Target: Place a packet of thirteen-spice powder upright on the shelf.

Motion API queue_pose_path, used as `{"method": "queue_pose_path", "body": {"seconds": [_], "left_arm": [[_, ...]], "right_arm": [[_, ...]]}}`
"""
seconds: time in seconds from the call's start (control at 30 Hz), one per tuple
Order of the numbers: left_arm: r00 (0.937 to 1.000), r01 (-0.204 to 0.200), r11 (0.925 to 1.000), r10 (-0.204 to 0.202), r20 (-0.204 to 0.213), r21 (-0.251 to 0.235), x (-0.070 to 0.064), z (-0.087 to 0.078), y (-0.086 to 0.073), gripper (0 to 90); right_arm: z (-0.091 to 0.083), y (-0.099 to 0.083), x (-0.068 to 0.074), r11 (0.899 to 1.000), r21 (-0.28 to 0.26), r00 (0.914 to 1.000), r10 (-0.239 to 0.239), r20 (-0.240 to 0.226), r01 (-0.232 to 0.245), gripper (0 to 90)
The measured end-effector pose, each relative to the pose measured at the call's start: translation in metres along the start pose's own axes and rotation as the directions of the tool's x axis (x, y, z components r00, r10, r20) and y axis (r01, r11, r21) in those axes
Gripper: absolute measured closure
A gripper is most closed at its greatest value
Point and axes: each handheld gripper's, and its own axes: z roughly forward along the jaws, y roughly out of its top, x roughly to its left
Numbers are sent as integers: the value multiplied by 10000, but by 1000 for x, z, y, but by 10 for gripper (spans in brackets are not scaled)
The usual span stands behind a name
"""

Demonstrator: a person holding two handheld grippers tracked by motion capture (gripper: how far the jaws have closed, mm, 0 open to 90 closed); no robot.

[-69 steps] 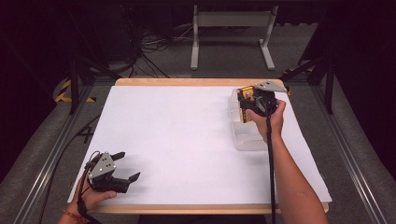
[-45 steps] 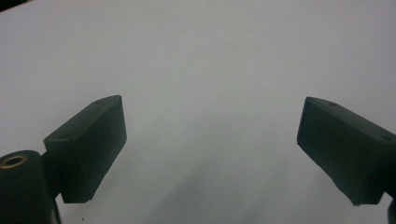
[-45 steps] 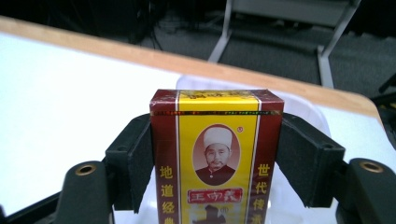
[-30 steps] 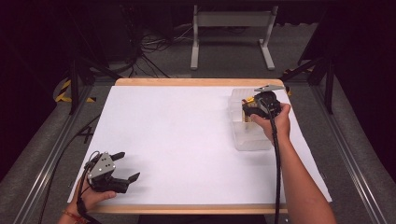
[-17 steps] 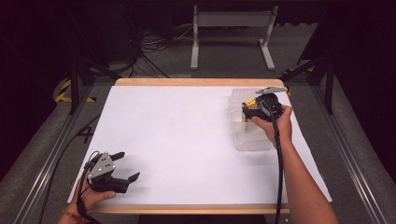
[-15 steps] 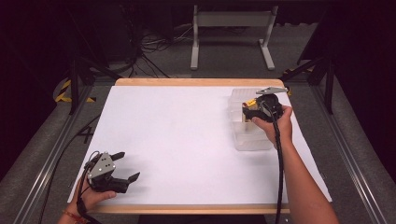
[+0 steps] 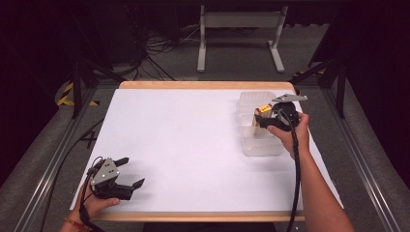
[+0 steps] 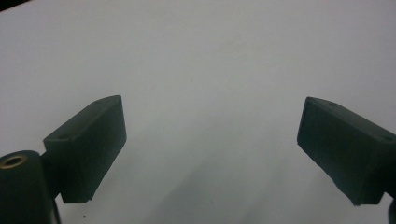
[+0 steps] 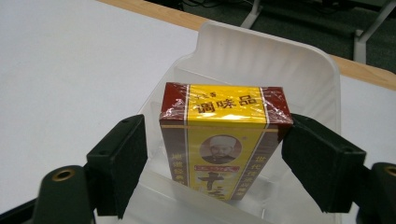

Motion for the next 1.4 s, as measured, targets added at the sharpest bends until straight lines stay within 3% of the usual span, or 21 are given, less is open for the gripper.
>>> {"method": "queue_pose_path", "body": {"seconds": [0.33, 0.77, 0.9, 1.03, 1.23, 1.4], "left_arm": [[10000, 7, 10000, -7, 4, -26, 0, -1, 0, 88], [10000, 80, 10000, -79, 22, -57, 0, -1, 0, 88], [10000, 43, 10000, -43, 36, -40, 1, 0, 0, 88], [10000, 32, 10000, -31, 90, -20, 0, -1, 1, 88], [9999, 24, 10000, -24, 156, 15, -1, 1, 1, 88], [9999, 66, 10000, -66, 98, -31, -1, -1, 1, 88]], "right_arm": [[-18, -5, 4, 9966, -418, 9973, -717, -153, 710, 238], [-42, -11, 14, 9848, -853, 9868, -1555, -452, 1513, 220], [-49, -14, 18, 9795, -787, 9815, -1884, -351, 1852, 208], [-58, -20, 21, 9759, -889, 9762, -2057, -685, 1993, 190], [-73, -30, 30, 9611, -984, 9641, -2627, -385, 2579, 190], [-83, -40, 32, 9564, -1122, 9608, -2751, -354, 2697, 190]]}}
